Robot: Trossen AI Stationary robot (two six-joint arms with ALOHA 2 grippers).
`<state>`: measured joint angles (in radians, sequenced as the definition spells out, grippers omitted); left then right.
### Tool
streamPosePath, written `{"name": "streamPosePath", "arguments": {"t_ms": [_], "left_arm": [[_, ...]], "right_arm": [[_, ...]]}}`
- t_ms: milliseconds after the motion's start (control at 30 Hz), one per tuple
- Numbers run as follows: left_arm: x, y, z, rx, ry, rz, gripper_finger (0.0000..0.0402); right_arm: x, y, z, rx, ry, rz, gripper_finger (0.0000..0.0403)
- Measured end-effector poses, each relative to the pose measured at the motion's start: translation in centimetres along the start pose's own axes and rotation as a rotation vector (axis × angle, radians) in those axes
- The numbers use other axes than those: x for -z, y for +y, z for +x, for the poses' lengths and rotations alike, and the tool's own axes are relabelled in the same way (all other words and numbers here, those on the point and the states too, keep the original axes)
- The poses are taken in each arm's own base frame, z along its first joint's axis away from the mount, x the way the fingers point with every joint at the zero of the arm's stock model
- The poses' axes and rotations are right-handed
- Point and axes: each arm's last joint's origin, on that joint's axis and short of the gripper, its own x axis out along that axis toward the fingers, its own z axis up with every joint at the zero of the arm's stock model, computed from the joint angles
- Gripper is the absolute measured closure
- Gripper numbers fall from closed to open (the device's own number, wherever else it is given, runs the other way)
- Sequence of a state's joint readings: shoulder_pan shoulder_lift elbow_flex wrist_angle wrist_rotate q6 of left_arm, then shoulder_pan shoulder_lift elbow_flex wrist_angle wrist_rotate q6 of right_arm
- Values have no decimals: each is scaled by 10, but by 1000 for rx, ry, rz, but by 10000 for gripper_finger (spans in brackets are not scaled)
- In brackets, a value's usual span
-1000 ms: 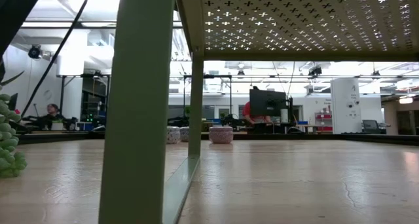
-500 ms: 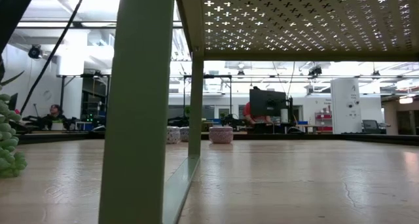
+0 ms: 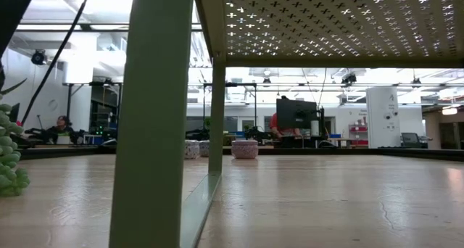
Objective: Pick & Place candle stick holders
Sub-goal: Put the left pink glass candle holder on the shelf aligned with the other pink glass candle holder
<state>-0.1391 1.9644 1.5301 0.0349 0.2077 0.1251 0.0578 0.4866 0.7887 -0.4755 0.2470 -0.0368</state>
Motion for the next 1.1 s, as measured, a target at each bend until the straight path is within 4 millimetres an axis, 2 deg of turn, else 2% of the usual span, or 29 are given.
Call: {"name": "streamPosePath", "arguments": {"t_ms": [167, 567, 733, 867, 1100], "left_arm": [[6, -4, 2, -15, 21, 13, 161], [14, -5, 4, -43, -6, 18, 326], [13, -5, 4, -45, -21, 19, 377], [11, -4, 4, -45, -44, 23, 397], [20, -3, 15, -40, -51, 24, 390]], "right_arm": [[1, 0, 1, -1, 4, 3, 394], [3, 1, 1, -1, 9, 1, 394], [3, 1, 2, -1, 9, -2, 394], [3, 1, 2, -1, 8, -1, 394], [3, 1, 2, -1, 9, -2, 394]]}}
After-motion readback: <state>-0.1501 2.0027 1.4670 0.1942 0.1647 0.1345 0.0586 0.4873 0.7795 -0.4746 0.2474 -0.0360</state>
